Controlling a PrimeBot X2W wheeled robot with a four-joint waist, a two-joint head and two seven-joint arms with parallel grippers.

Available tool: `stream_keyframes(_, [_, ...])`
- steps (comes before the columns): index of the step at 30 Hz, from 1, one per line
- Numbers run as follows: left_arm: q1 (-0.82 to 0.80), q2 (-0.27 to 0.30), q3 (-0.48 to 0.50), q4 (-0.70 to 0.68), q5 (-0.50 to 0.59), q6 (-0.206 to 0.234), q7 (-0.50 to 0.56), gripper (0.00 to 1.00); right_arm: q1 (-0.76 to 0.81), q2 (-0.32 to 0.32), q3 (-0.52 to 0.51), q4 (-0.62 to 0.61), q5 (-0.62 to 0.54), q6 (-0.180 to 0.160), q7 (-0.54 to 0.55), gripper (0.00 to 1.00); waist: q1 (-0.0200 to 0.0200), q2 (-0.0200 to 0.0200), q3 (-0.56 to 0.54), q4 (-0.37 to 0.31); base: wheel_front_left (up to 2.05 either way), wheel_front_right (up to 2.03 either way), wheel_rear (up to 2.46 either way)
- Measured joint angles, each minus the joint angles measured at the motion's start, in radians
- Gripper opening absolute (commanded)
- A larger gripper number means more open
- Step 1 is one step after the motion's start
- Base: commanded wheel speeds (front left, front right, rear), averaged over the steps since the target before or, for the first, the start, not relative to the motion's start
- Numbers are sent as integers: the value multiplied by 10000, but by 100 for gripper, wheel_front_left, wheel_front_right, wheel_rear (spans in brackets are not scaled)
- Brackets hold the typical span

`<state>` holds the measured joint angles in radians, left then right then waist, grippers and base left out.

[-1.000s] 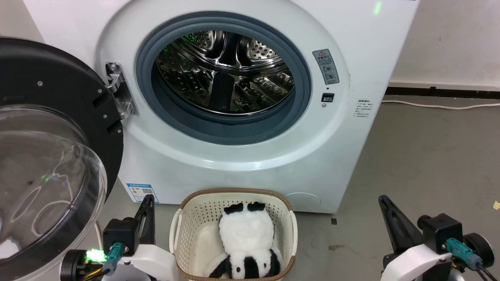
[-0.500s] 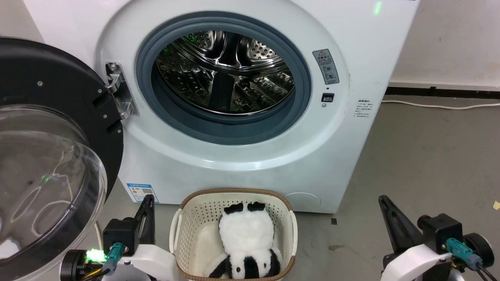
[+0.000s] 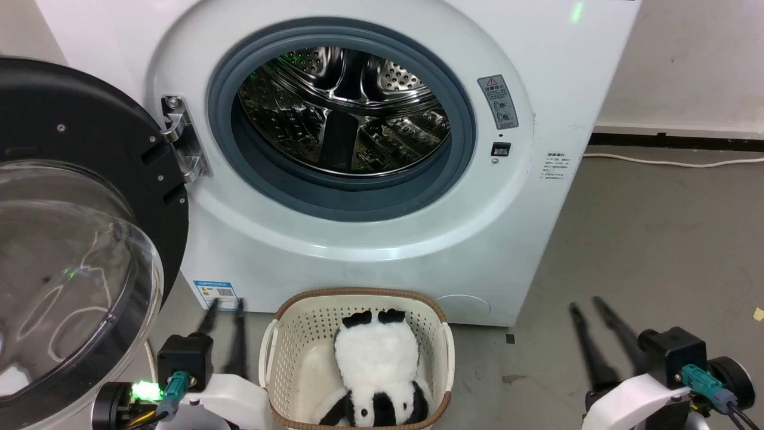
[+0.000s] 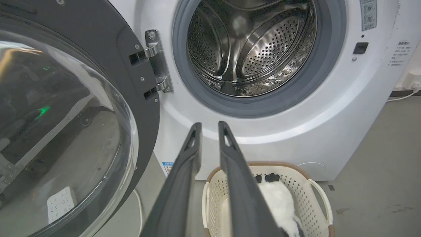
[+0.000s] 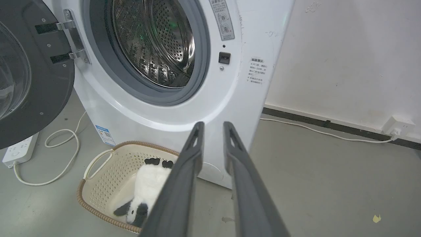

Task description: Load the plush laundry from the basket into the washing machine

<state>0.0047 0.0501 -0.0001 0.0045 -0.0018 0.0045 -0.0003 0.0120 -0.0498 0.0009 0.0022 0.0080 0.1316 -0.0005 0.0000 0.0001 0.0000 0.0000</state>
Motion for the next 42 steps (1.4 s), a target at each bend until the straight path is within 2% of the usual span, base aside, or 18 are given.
stream_keyframes(25, [-117, 2, -656, 148, 4, 230, -378, 100, -1, 0, -270, 6, 213, 0, -376, 100, 0, 0, 430, -278, 0, 0, 0])
stream_keyframes(42, [-1545, 0, -1319, 2518, -382, 278, -790, 100, -433, 0, -347, 31, 688, 0, -750, 100, 1, 0, 1837, -958, 0, 0, 0])
